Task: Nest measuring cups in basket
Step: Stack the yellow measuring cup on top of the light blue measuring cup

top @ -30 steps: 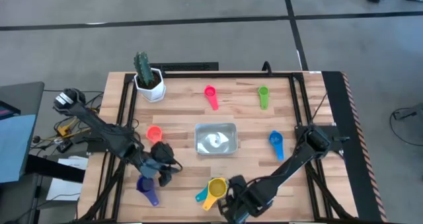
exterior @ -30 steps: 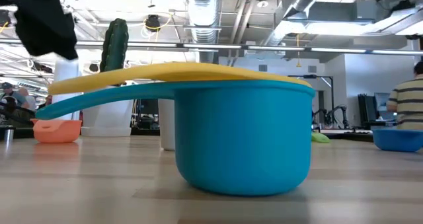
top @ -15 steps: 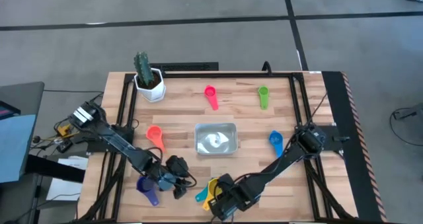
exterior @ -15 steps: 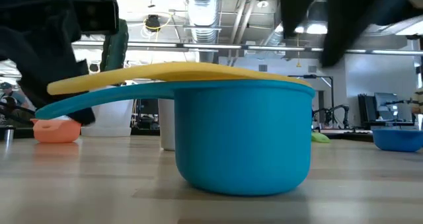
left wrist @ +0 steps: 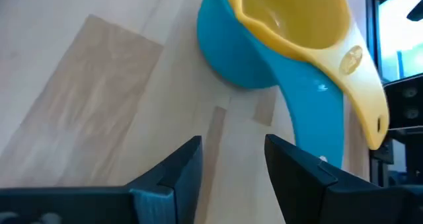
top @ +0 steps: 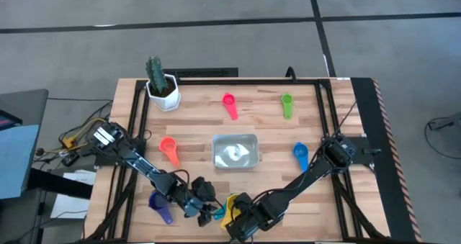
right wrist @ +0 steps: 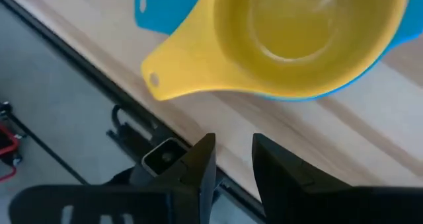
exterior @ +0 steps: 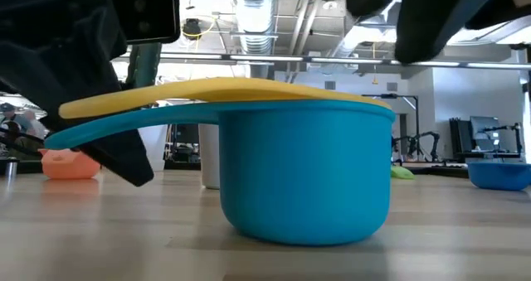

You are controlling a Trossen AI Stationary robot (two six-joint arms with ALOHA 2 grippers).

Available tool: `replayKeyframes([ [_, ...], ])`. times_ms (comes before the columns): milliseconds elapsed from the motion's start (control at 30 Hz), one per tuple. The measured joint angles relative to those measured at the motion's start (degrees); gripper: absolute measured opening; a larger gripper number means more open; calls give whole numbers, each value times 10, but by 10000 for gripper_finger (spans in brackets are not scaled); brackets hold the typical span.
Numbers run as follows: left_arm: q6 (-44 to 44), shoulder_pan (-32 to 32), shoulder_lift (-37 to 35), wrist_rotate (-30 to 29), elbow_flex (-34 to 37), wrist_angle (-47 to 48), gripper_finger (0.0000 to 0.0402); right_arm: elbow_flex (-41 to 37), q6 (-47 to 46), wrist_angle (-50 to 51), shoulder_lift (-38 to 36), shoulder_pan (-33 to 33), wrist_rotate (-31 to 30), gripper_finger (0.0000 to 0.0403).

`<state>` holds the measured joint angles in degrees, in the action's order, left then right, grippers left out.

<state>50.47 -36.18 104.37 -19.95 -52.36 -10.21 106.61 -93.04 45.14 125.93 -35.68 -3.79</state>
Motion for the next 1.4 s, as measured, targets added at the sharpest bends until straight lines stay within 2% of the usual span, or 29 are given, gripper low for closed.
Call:
replayKeyframes([
  [300,-6,7,-1,2,-6,4,153,0,38,-7,0,-5,-42,112],
  [600,-1,7,-1,6,-5,5,153,0,53,-68,43,1,-6,86],
  [1400,12,0,-1,19,-5,-12,153,0,119,-87,46,40,-23,81],
])
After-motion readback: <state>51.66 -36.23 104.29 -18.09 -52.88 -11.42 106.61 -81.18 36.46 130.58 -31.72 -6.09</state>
